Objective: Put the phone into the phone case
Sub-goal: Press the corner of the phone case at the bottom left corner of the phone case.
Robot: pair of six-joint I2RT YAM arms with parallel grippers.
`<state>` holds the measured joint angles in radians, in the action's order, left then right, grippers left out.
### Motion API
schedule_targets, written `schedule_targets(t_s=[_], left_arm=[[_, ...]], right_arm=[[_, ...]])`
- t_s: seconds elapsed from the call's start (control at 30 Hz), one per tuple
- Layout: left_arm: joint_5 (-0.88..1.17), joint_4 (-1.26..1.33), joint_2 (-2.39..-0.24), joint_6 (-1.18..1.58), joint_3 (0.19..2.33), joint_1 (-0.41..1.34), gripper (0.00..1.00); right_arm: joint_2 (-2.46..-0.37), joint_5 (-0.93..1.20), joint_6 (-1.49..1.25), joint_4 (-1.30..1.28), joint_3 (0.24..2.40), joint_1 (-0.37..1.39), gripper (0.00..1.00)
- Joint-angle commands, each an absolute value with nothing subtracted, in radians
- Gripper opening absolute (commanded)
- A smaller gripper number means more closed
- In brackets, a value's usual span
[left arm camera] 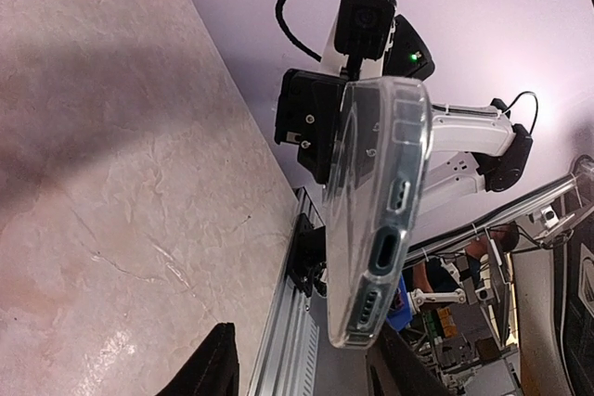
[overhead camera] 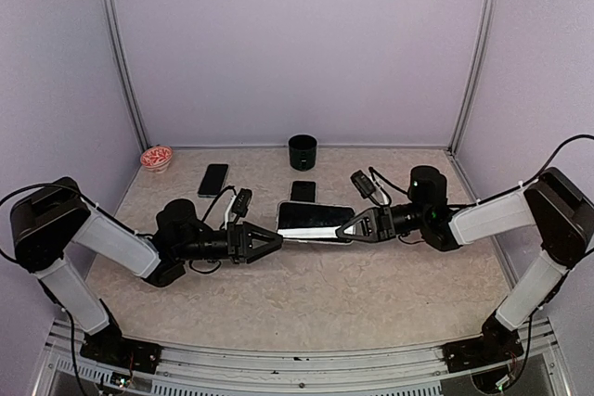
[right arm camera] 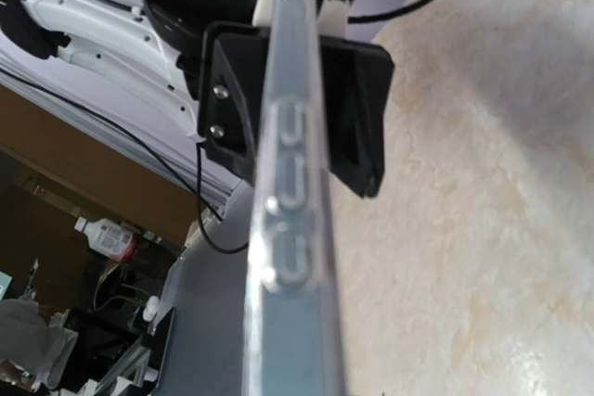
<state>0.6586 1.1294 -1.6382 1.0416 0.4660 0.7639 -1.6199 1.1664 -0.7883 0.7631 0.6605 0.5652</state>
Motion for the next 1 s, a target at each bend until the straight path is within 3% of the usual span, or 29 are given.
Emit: schedule_targets(t_s=[0.0,0.4,0.7,0.83,0.97], left_arm=[[0.668,1.162,-1.631,1.026,0.492,0.77,0.46],[0.659,1.16,-1.645,1.035,0.532,0.77,0.44],[0.672,1.13,-1.664,1.036,0.557,0.783,0.21],[0.668,1.123,-1.667,1.036,0.56,0.782,0.0],[0.664,1.113,-1.667,1.031,0.565,0.781,0.0]], right_arm=[[-1.58,1.167,-0.802,0.842,0.664,0.558,0.0],[-1.58,1.134,-0.721,0.733,0.668,0.572,0.0],[-1.537,1.041,-0.58,0.532,0.709,0.573,0.0],[-1.524,0.999,-0.527,0.46,0.727,0.577,0.0],[-1.515,0.988,-0.495,0.414,0.735,0.58,0.0]])
